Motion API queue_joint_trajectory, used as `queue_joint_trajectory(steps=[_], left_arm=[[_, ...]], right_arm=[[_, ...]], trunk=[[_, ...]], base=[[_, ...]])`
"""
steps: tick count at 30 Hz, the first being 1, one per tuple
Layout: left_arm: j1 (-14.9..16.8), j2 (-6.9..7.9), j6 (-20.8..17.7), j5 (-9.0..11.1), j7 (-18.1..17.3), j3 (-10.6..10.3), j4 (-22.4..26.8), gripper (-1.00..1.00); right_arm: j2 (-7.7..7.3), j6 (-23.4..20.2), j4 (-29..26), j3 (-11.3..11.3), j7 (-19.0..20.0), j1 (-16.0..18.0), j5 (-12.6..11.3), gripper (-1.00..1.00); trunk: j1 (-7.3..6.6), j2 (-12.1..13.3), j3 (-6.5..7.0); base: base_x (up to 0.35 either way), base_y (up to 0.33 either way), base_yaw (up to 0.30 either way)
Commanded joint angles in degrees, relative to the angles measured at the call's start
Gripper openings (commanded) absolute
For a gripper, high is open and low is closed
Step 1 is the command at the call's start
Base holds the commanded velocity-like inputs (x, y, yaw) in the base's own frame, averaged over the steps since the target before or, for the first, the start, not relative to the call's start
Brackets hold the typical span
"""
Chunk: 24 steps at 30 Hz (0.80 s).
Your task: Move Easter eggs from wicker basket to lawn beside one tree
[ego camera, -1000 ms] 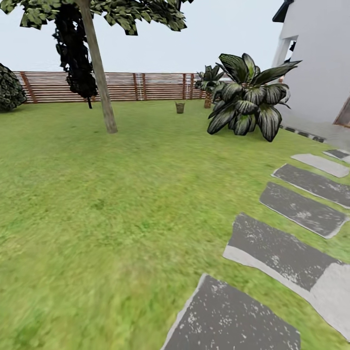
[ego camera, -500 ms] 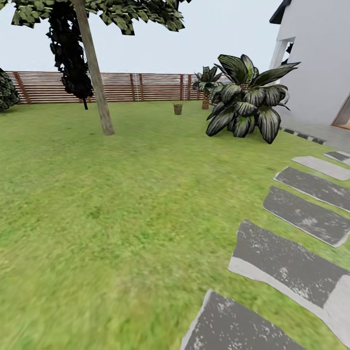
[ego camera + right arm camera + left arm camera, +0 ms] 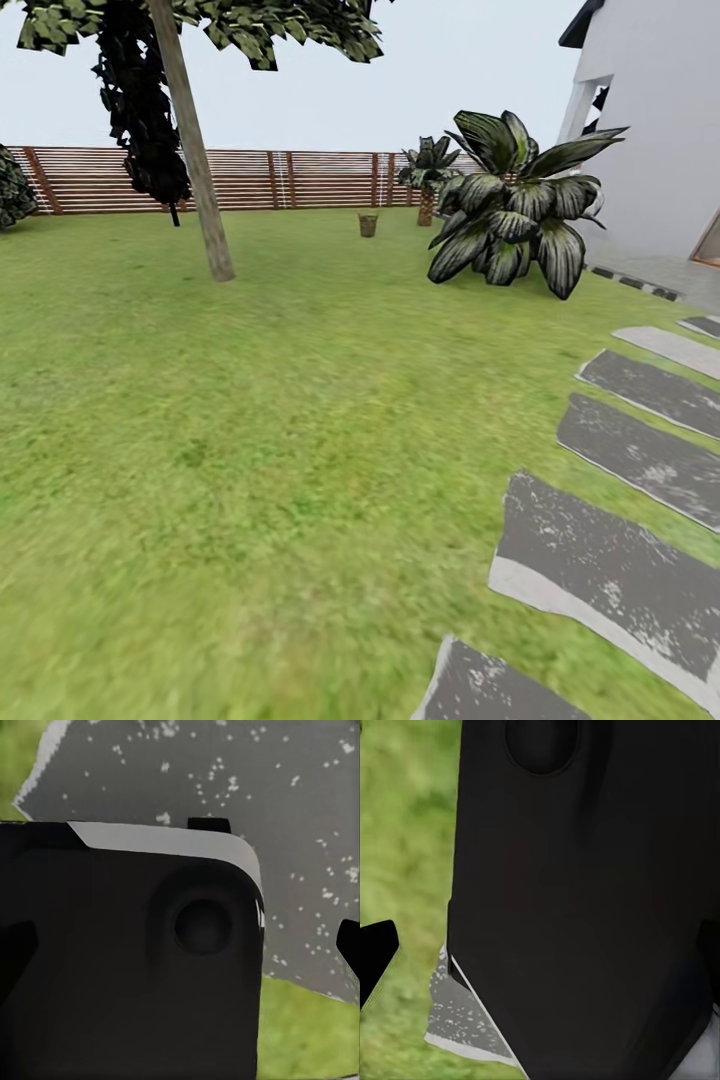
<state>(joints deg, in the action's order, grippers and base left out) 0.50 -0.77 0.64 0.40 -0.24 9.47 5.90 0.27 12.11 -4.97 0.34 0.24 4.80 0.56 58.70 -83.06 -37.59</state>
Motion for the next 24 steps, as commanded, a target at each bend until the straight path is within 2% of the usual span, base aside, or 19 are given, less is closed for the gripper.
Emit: queue_joint_trajectory(steps=[1, 24], left_arm=[[0.02, -0.02, 0.07, 0.04, -0.02, 0.29, -0.01, 1.0], [0.02, 0.06, 0.07, 0.04, -0.02, 0.3, -0.01, 1.0]], right_arm=[[0.01, 0.19, 0.05, 0.01, 0.02, 0.03, 0.05, 1.0], [-0.01, 0.19, 0.05, 0.01, 0.02, 0.03, 0.04, 1.0]], trunk=[[0.03, -0.02, -0.05], [0.03, -0.02, -0.05]], base=[[0.314, 0.108, 0.0], [0.314, 0.107, 0.0]])
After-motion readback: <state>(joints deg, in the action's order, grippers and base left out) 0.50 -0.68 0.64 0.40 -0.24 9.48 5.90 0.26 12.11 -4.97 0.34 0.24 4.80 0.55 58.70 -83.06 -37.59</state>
